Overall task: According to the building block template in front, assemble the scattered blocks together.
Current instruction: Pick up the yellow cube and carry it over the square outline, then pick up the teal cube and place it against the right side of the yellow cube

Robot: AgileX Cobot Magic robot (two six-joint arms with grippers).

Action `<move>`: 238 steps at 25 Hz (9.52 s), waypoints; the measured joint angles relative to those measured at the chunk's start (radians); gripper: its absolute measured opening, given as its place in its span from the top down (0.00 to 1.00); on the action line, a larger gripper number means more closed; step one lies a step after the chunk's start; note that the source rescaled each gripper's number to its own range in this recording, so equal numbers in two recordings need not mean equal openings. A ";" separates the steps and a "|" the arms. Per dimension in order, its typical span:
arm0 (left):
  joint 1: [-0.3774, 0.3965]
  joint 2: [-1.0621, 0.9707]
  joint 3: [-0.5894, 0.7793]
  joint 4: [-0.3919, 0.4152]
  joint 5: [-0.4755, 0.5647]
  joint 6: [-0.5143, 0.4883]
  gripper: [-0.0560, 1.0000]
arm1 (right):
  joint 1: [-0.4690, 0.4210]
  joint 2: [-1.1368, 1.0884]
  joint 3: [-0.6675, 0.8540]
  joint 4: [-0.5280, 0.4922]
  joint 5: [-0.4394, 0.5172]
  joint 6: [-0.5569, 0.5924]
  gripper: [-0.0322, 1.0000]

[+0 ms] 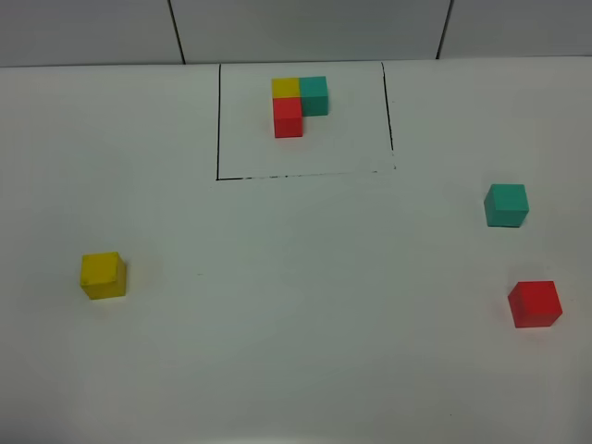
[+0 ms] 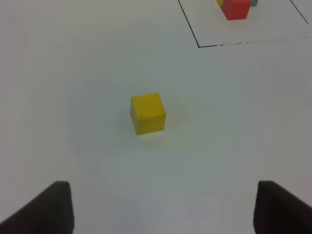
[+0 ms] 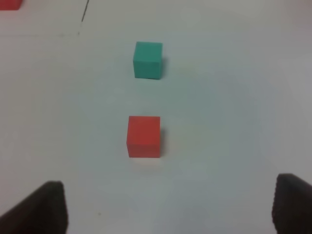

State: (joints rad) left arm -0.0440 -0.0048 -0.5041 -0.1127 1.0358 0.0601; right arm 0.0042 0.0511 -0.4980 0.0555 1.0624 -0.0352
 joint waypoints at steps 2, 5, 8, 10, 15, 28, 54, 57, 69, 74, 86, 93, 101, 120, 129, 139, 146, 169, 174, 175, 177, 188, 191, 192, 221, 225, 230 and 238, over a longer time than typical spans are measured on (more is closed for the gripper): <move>0.000 0.000 0.000 0.000 0.000 0.000 0.29 | 0.000 0.000 0.000 0.000 0.000 0.000 0.26; 0.000 0.000 0.000 0.000 0.000 0.000 0.29 | 0.000 0.000 0.000 0.000 0.000 0.000 0.26; 0.000 0.000 0.000 0.000 0.000 0.000 0.29 | 0.000 0.000 0.000 0.000 0.000 0.000 0.26; 0.000 0.000 0.000 0.000 0.000 0.000 0.29 | 0.000 0.000 0.000 0.000 0.000 0.000 0.26; 0.000 0.000 0.000 0.000 0.000 0.000 0.29 | 0.000 0.000 0.000 0.000 0.000 0.000 0.26; 0.000 0.000 0.000 0.000 0.000 0.000 0.29 | 0.000 0.000 0.000 0.000 0.000 0.000 0.26; 0.000 0.234 -0.016 0.023 -0.141 0.000 0.29 | 0.000 0.000 0.000 0.000 0.000 0.000 0.26; 0.000 0.417 -0.040 0.028 -0.205 0.000 0.29 | 0.000 0.000 0.000 0.000 0.000 0.000 0.26; 0.000 1.060 -0.242 0.027 -0.246 0.003 0.29 | 0.000 0.000 0.000 0.000 0.000 0.000 0.26; 0.000 1.226 -0.291 0.027 -0.263 -0.017 0.29 | 0.000 0.000 0.000 0.000 0.000 0.000 0.26; -0.033 1.539 -0.327 0.028 -0.315 -0.133 0.29 | 0.000 0.000 0.000 0.000 0.000 0.000 0.26; -0.132 1.628 -0.411 0.037 -0.313 -0.163 0.26 | 0.000 0.000 0.000 0.000 0.000 0.000 0.26; -0.137 1.656 -0.419 0.155 -0.308 -0.318 0.25 | 0.000 0.000 0.000 0.000 0.000 0.000 0.26; -0.137 1.792 -0.421 0.102 -0.404 -0.331 0.25 | 0.000 0.000 0.000 0.000 0.000 0.000 0.26; -0.137 1.847 -0.421 0.102 -0.458 -0.332 0.61 | 0.000 0.000 0.000 0.000 0.000 0.000 0.26; -0.137 1.847 -0.447 0.102 -0.426 -0.262 0.95 | 0.000 0.000 0.000 0.000 0.000 0.000 0.26; -0.192 1.849 -0.610 0.105 -0.271 0.086 0.95 | 0.000 0.000 0.000 0.000 0.000 0.000 0.26; -0.515 2.289 -1.425 0.113 0.157 0.854 0.95 | 0.000 0.000 0.000 0.000 0.000 0.000 0.26; -0.552 2.400 -1.579 0.123 0.157 0.859 0.95 | 0.000 0.000 0.000 0.006 0.000 0.000 0.26; -0.558 2.419 -1.605 0.128 0.157 0.859 0.95 | 0.000 0.000 0.000 0.012 0.000 0.000 0.26; -0.570 2.447 -1.641 0.133 0.157 0.859 0.95 | 0.000 0.000 0.000 0.020 0.000 0.000 0.26; -0.589 2.530 -1.671 0.130 0.157 0.865 0.95 | 0.000 0.000 0.000 0.022 0.000 0.000 0.26; -0.589 2.531 -1.673 0.130 0.157 0.864 0.95 | 0.000 0.000 0.000 0.022 0.000 0.000 0.26; -0.589 2.531 -1.673 0.130 0.157 0.863 0.95 | 0.000 0.000 0.000 0.023 0.000 0.000 0.26; -0.589 2.509 -1.674 0.113 0.157 0.723 0.04 | 0.000 0.000 0.000 0.029 0.000 0.000 0.26; -0.589 2.439 -1.674 0.113 0.157 0.672 0.01 | 0.000 0.000 0.000 0.043 0.000 0.000 0.26; -0.570 2.357 -1.674 0.118 0.159 0.562 0.00 | 0.000 0.000 0.000 0.043 0.000 0.000 0.26; -0.397 2.244 -1.626 0.065 0.159 0.426 0.02 | 0.000 0.000 0.000 0.043 0.000 0.000 0.26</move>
State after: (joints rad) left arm -0.4413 2.2393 -2.1305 -0.0475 1.1949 0.4864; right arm 0.0042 0.0511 -0.4980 0.0987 1.0624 -0.0352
